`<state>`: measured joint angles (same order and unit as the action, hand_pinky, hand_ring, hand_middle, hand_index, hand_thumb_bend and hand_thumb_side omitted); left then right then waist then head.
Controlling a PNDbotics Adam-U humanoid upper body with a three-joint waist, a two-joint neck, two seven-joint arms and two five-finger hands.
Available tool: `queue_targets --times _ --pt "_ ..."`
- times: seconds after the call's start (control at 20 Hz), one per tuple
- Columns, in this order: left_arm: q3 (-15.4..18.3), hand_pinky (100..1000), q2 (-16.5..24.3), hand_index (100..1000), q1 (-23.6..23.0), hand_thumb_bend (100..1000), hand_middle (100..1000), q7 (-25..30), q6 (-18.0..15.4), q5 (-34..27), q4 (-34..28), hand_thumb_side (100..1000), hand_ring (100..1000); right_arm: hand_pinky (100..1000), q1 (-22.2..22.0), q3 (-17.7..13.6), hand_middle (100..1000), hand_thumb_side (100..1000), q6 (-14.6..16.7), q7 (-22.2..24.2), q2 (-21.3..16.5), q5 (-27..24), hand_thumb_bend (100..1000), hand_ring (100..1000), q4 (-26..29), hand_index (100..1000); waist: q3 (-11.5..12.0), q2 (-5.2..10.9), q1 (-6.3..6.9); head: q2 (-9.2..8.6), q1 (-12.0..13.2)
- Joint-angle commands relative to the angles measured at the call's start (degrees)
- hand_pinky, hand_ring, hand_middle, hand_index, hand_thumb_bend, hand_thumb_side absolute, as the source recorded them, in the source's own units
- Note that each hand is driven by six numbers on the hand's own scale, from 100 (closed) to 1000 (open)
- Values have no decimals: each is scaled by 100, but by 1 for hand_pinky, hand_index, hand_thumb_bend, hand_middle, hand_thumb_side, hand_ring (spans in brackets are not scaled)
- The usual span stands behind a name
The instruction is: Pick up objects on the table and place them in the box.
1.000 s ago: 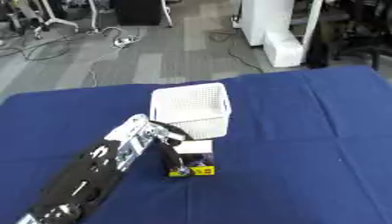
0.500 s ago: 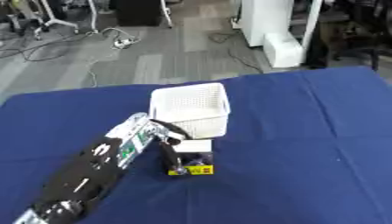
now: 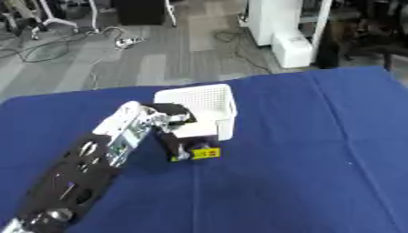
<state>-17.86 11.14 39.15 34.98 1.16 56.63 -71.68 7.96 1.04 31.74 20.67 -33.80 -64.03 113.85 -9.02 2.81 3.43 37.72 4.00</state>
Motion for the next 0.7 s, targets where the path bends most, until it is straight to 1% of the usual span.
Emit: queue_targets --times 0.05,0.15,0.3,0.7 --pt "80 100 106 414 52 227 425 -609 50 -99 -196 251 228 297 80 -58 447 1000 3 -6 -135 4 100 454 75 532 12 35 -23 -12 -53" --pt "71 100 102 420 49 220 428 -712 130 -207 -251 252 230 296 78 -57 447 1000 5 -7 -136 8 100 454 75 532 13 38 -24 -11 -52" --pt "76 100 118 420 88 215 431 -640 217 -334 -441 249 230 296 70 -57 447 1000 7 -7 -137 13 100 454 75 532 18 44 -26 -20 -48" --pt "183 100 140 420 234 172 427 -520 403 -358 -932 243 232 297 54 -53 448 1000 0 1 -137 30 100 455 75 533 27 57 -26 -43 -16"
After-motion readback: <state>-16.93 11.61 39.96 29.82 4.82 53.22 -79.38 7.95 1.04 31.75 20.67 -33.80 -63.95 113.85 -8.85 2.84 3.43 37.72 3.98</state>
